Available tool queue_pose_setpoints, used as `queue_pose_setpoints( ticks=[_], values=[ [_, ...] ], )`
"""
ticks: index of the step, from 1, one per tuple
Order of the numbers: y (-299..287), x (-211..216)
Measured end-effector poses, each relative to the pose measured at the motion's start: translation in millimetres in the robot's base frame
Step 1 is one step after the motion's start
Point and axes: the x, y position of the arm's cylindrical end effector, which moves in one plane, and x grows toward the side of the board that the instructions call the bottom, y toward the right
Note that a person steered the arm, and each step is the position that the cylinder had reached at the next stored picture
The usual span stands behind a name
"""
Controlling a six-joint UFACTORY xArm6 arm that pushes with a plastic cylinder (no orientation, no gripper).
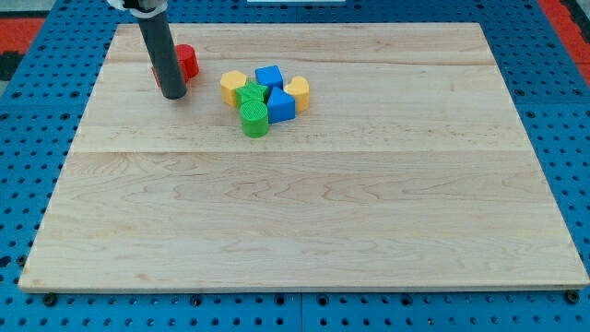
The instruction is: Slide the green circle towards the right
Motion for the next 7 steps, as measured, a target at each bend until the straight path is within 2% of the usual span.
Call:
queue_pose_setpoints(
  ticks=[1, 2, 4, 5, 6, 7],
  values=[
    [-3, -35],
    [-1, 2],
    [10, -13],
    [63, -14],
    [65, -4],
    [94, 39]
  ],
)
